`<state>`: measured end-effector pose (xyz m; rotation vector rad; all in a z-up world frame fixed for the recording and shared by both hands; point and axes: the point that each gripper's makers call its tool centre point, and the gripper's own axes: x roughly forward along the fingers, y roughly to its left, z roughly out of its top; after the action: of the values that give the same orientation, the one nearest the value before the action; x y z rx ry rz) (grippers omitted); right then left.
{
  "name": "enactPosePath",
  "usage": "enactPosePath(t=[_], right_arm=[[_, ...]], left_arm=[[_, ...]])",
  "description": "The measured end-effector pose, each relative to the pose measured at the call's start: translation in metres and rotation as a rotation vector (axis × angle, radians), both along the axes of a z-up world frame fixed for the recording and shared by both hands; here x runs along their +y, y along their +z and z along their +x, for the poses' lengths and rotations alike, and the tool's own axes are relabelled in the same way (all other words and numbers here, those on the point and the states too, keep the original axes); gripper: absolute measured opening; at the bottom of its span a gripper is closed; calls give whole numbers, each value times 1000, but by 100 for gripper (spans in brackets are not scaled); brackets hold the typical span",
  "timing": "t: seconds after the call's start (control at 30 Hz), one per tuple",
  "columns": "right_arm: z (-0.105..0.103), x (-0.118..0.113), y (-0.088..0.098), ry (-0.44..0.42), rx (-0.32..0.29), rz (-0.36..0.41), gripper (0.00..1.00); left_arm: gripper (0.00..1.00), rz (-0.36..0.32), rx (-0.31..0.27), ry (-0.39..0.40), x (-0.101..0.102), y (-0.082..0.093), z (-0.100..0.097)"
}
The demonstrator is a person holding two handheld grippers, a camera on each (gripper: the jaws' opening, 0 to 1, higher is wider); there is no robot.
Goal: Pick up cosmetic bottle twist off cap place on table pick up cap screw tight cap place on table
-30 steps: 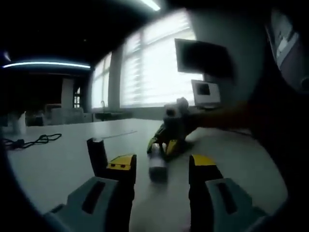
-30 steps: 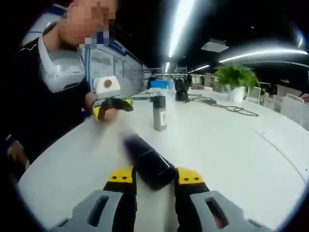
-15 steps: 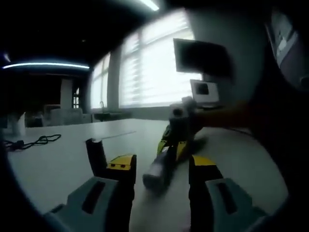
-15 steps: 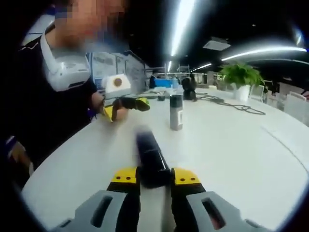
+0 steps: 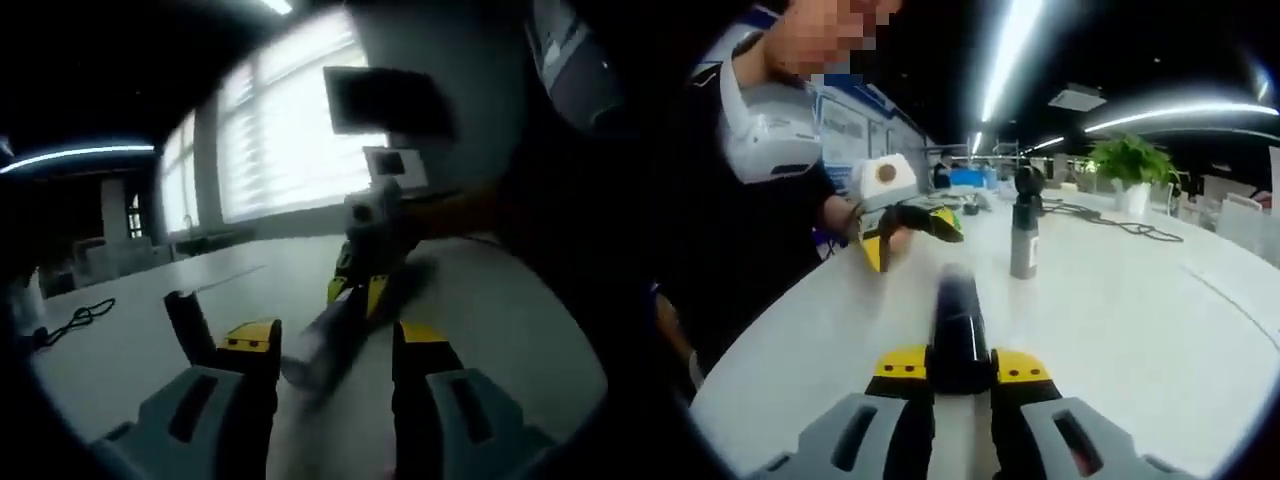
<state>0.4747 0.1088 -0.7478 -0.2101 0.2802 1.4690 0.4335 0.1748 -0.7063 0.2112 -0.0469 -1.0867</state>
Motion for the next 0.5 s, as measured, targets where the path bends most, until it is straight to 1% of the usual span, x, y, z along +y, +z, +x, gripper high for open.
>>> enactPosePath(t=[0.07,0.17,0.23,0.3,0.4,0.5], right_arm=[[-6,-1,4,-5,-9,5,15],[-10,0,12,-16,-9,19,15],[-12,0,21,-27,-12,36,15],[-14,2,28,-28,-18,45,15],[-17,7,36,-27,-31,46,15],[-19,12,42,-25,-36,48,15]], left_arm=[[35,-31,20,-31,0,3,-4],[35,-57,30,-34,0,6,-2],[35,-94,63,-30,3,8,1],[35,-118,79,-27,6,11,3],[35,-130,91,-25,7,11,4],[35,-120,85,-35,5,10,1]])
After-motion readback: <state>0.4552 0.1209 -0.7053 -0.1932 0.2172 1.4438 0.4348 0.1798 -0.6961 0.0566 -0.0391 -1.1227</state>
